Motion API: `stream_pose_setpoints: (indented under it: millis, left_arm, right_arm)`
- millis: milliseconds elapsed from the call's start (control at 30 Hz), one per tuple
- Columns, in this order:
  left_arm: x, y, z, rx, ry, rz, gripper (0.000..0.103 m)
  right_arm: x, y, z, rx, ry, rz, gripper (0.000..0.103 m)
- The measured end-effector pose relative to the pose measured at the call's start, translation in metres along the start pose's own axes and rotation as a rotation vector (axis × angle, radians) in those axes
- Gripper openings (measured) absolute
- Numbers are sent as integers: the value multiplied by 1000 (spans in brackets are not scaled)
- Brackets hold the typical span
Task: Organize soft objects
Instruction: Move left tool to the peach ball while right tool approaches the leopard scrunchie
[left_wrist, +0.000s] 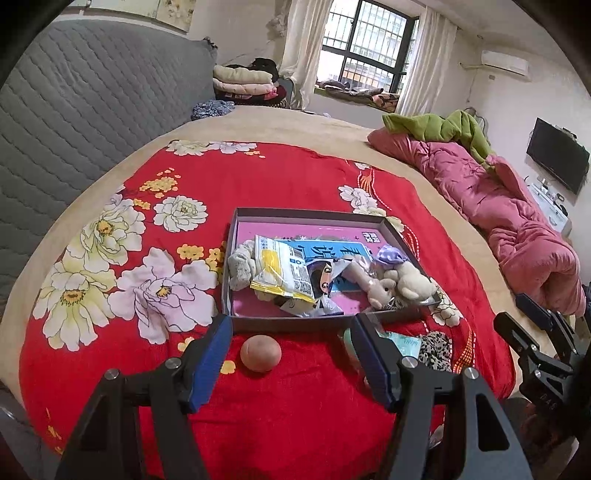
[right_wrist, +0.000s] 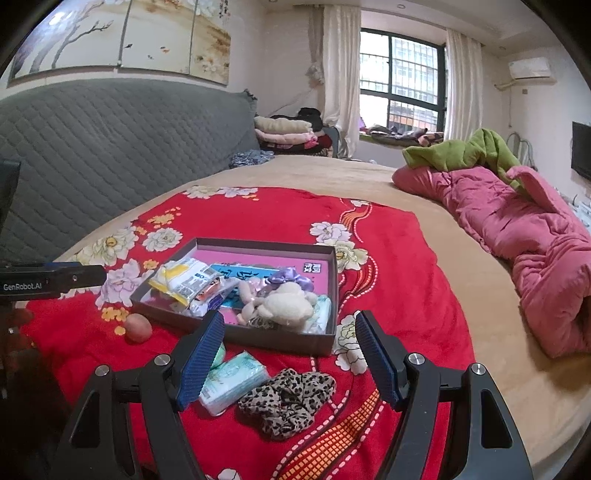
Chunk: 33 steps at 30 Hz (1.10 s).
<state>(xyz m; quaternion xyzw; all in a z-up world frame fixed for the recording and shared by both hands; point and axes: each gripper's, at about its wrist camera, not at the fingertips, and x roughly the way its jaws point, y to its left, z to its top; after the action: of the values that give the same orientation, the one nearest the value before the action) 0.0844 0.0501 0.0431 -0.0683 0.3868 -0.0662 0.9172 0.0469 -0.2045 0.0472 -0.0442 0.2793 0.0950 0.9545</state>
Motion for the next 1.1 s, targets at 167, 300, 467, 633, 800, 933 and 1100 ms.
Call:
stream_pose_setpoints:
  millis: [167, 300, 467, 633, 800, 933, 1100]
  left_arm:
    - [-3, 2, -4, -1, 8, 0, 66]
    - [-5, 1, -9, -1, 16, -1, 66]
    - [-5, -1, -17, -4, 37, -5, 66]
    - [-2, -5, -26, -14, 69, -8, 66]
    - [6, -11, -37, -3, 107, 3, 66]
    - [10, -11, -41, -2, 125, 6, 66]
    - [20, -8, -46, -6, 150, 7, 66]
  right_arm:
    - [-4, 0, -6, 6, 17, 7, 75]
    - [-7, 1, -10, 9, 28, 18, 75]
    - [-10, 6, -17, -1, 45, 34, 75]
    - [-11, 14, -23, -27, 60, 42, 75]
    - [-9, 18, -30, -32, 83, 51, 75]
    - [-3, 17, -35, -26, 102, 49, 75]
    - [9, 14, -42, -15, 140, 47, 75]
